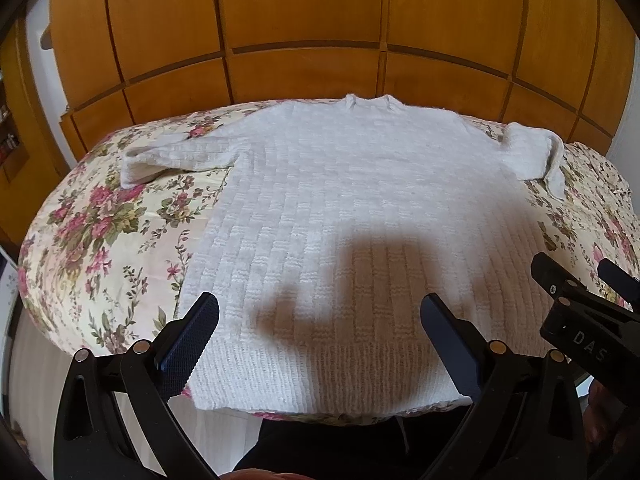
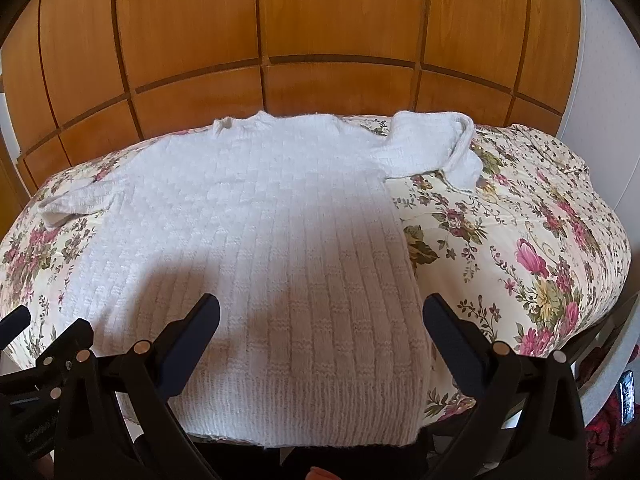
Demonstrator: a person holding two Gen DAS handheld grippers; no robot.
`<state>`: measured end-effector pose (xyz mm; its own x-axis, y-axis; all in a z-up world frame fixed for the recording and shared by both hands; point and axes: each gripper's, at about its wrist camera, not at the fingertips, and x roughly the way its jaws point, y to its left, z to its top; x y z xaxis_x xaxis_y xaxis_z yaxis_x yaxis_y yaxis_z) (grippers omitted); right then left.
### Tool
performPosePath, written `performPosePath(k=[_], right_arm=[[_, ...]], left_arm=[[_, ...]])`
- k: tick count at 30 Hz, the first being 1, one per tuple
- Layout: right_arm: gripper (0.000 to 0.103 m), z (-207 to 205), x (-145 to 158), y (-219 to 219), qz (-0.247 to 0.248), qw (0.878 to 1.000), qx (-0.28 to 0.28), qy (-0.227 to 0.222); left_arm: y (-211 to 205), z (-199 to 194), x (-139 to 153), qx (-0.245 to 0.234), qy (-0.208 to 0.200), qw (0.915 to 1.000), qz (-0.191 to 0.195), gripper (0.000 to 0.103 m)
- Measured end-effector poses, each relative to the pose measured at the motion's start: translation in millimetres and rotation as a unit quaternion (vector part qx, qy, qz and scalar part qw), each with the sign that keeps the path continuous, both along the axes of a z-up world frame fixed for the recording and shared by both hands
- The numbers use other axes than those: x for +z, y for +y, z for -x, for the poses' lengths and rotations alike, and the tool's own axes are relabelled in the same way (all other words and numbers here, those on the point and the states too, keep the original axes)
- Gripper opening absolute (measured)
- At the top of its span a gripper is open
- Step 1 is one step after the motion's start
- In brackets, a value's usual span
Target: Fold small clothes
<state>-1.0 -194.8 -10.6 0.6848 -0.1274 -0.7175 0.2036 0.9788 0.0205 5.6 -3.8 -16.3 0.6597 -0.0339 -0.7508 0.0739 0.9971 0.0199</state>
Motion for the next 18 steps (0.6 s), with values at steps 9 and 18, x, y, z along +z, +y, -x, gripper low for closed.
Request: performPosePath(k=[9, 18], right_arm=[[0.101, -2.9, -3.5, -2.2, 0.007, 1.0, -0.004, 0.003], [0.101, -2.9, -5.0, -5.6, 0.009, 1.0, -0.009, 0.002]], left_arm=[[-1.6, 0.6, 0.4, -0.017, 0.004, 0.9998, 0.014, 0.1], [7.0, 4.2, 6.6, -0.006, -0.013, 0.9989, 0.045, 0.1]])
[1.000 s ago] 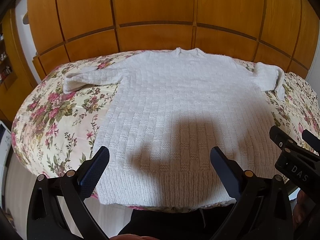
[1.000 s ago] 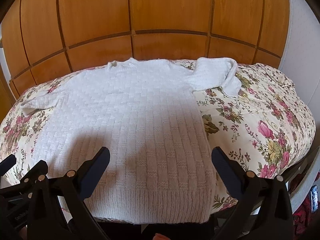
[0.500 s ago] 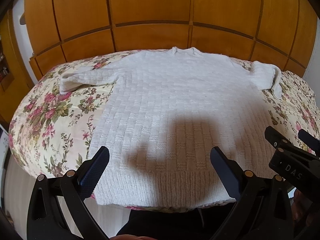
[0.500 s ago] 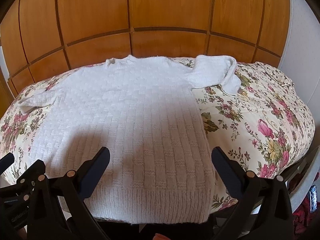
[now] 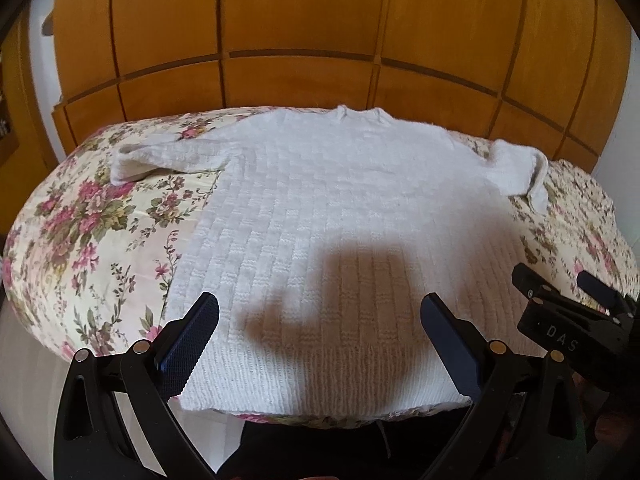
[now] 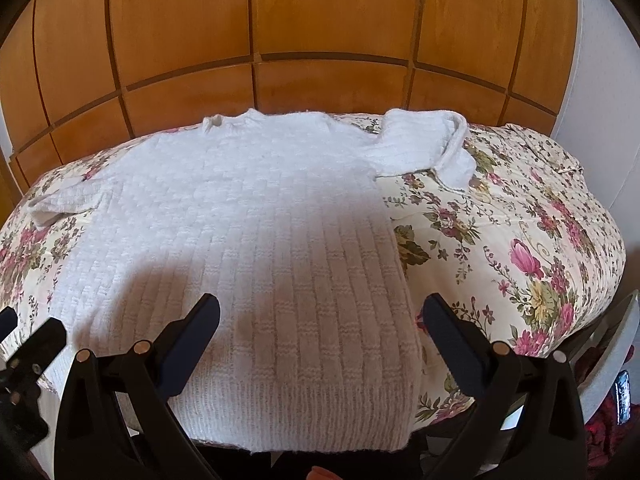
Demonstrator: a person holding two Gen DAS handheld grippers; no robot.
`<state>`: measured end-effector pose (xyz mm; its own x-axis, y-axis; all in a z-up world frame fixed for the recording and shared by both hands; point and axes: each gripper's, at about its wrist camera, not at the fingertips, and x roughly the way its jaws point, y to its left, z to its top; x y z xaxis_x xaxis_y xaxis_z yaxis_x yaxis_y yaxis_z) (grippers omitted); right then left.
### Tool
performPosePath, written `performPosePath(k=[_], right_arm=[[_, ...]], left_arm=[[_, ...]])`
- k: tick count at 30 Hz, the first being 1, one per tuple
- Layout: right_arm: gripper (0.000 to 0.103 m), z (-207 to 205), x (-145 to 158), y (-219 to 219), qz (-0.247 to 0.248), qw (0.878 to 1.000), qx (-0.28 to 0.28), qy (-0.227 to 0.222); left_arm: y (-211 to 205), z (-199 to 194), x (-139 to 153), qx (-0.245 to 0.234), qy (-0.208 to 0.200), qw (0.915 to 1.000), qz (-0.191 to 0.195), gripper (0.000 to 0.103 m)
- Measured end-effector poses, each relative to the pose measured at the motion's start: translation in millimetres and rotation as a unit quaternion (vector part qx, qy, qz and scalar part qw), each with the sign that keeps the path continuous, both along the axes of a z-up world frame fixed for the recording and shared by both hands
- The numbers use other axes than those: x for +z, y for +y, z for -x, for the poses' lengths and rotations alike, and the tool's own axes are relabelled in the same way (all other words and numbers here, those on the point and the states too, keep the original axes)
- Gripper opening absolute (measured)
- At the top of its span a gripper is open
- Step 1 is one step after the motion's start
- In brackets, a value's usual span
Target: Fold small clothes
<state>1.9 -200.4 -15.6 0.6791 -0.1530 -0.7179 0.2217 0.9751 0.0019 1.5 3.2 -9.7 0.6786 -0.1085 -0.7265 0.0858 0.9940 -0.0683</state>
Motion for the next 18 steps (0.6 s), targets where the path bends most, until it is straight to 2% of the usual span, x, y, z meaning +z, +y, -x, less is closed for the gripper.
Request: performPosePath(k=[10, 18], right_arm=[[0.101, -3, -2, 0, -0.004, 1.0, 0.014, -0.005], [0.101, -13, -10, -2, 0.011, 1.0, 0.013, 0.003]], left_arm=[[9, 8, 8, 0.011, -0.029, 0.9992, 0.024, 0.1], [10, 2, 2, -0.005, -0.016, 0.9988, 0.046, 0.1]])
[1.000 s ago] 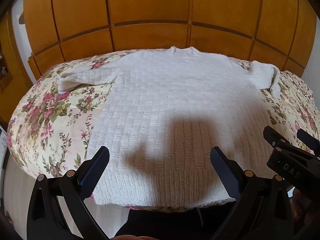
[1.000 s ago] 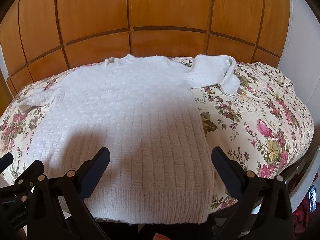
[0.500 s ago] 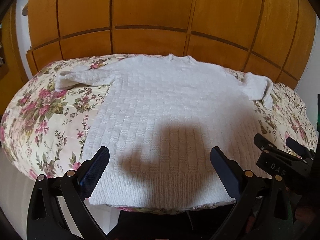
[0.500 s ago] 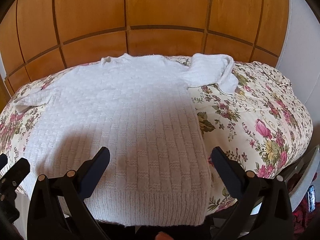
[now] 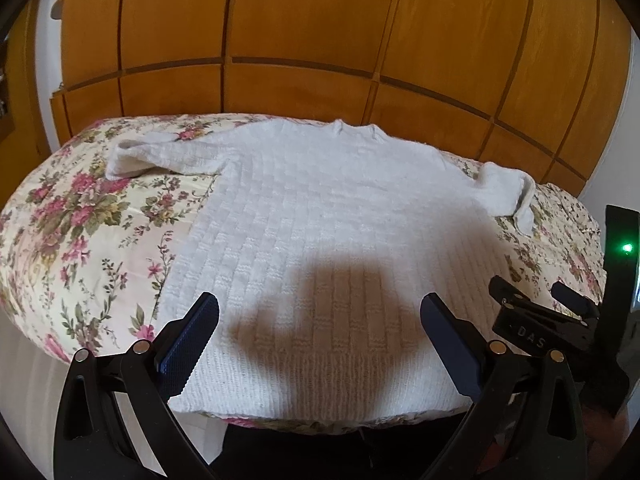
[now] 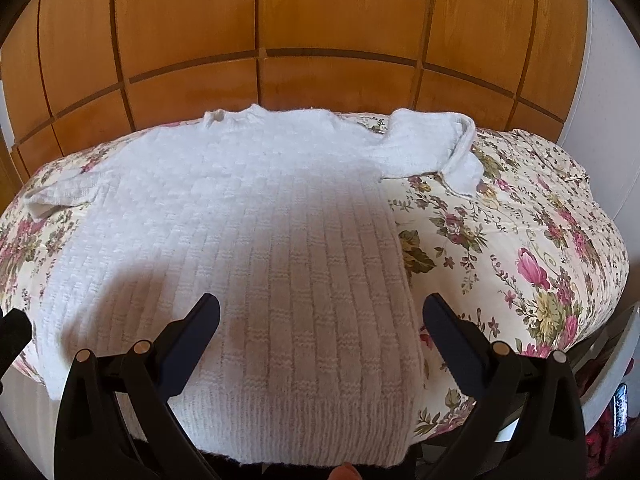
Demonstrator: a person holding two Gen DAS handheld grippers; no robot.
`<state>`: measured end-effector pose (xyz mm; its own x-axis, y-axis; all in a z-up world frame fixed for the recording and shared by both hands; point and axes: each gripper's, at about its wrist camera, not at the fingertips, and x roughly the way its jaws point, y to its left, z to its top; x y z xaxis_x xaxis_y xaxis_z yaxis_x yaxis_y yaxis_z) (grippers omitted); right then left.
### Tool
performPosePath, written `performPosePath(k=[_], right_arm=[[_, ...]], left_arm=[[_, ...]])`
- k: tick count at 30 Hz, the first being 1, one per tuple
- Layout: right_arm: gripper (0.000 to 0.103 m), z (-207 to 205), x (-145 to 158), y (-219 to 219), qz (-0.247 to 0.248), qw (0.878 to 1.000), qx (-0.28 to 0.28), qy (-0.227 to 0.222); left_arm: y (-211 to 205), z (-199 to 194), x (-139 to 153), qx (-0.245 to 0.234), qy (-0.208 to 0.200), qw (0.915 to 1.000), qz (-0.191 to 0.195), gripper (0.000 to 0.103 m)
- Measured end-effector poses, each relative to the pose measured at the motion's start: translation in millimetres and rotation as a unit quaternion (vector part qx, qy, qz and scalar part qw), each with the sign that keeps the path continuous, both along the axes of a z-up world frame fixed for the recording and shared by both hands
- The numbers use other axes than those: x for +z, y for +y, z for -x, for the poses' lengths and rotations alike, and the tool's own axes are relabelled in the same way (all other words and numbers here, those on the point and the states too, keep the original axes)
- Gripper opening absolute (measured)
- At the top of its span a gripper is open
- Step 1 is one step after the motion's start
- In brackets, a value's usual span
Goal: Fold small clothes
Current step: 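Grasp the sweater sleeve cuff with the left gripper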
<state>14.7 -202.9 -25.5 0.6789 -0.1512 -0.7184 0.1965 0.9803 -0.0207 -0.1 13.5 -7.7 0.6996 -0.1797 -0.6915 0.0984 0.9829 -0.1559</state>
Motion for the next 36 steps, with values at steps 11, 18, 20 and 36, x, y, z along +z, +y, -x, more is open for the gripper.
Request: performPosePath(k=[11, 18, 20, 36], right_arm=[[0.101, -41, -11, -4, -0.039, 0.997, 0.053, -0.04], [0.101, -88, -23, -18, 0.015, 0.999, 0.032, -0.024], [0.101, -102, -25, -28, 0.024, 0.999, 0.014, -0.02], [0.101, -134, -68, -55, 0.025, 0.999, -0.021, 0.007]], left_arm=[[15, -13, -14, -0.011, 0.032, 0.9975, 0.062, 0.1], [49, -37, -21, 0.042, 0.04, 0.9952, 0.079, 0.1], [68, -52, -22, 0.067, 0.035, 0.994, 0.079, 0.1], [208, -225, 9, 0.232, -0.021, 0.967, -0.103, 0.1]])
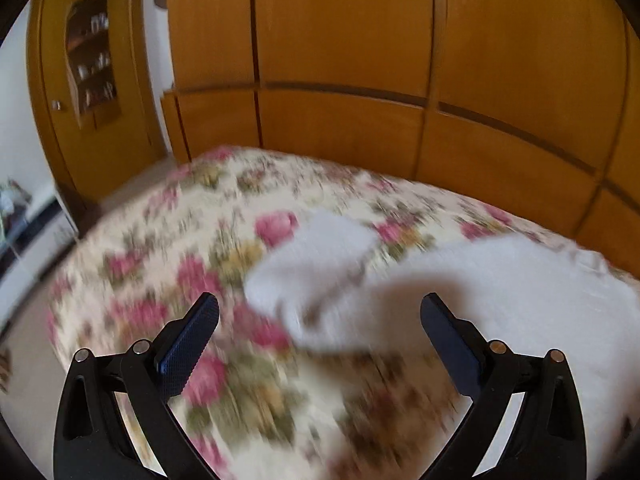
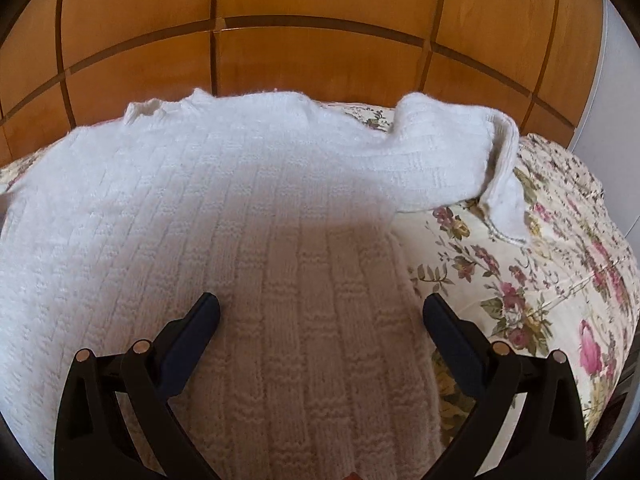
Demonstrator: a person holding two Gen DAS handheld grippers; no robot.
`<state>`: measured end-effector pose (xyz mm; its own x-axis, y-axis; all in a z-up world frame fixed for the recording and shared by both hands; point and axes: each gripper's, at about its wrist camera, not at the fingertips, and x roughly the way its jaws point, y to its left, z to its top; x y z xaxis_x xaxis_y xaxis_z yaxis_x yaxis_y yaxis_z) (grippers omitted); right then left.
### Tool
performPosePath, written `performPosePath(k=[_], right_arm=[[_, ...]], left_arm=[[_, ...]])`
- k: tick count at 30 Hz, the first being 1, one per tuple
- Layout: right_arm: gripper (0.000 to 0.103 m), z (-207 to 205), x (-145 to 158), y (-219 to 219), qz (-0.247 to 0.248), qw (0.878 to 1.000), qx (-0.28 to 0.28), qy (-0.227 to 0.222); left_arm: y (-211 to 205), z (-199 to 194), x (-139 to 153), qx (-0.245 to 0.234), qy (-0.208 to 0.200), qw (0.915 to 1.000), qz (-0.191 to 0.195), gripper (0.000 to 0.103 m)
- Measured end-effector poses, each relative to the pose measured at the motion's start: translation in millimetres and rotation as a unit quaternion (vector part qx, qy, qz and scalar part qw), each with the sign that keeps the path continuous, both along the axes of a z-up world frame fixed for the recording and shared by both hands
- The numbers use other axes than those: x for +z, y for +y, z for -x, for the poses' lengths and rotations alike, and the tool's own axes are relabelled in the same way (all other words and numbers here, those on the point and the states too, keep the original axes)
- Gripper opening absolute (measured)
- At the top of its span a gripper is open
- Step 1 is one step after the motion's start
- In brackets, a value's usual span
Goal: Fold small clothes
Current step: 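Grasp the sweater sleeve cuff with the left gripper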
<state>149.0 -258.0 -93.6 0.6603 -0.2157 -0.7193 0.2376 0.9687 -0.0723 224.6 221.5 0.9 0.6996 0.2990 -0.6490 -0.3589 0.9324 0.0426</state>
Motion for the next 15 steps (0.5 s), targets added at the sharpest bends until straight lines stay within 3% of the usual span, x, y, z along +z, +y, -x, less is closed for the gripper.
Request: performPosePath(k=[3, 6, 9, 12, 15], right_arm=[[0.101, -1, -1, -4, -0.015, 1.0, -0.001, 0.001], [0.101, -1, -2, -5, -0.026, 1.0, -0.002, 0.002], [0.101, 0, -2, -5, -0.027, 1.0, -0.002, 0.001], [0.101, 0, -2, -4, -0.026, 1.0, -0.002, -0.001], [0.101, 0, -2, -4, -0.025, 1.0, -0.003, -0.002]], left_arm=[[9, -35, -9, -0.014, 0.026, 0.9992, -0.027, 0.095], [13, -59, -34, -0.025, 0.072, 0.9958, -0.05, 0.077], [25, -65, -63, -0.026, 0.117, 0.9923, -0.029, 0.052], [39, -44, -76, -0.011, 0.101, 0.9948, 0.001, 0.036], [51, -14, -86, 0.016, 0.079, 0.9966, 0.019, 0.035]])
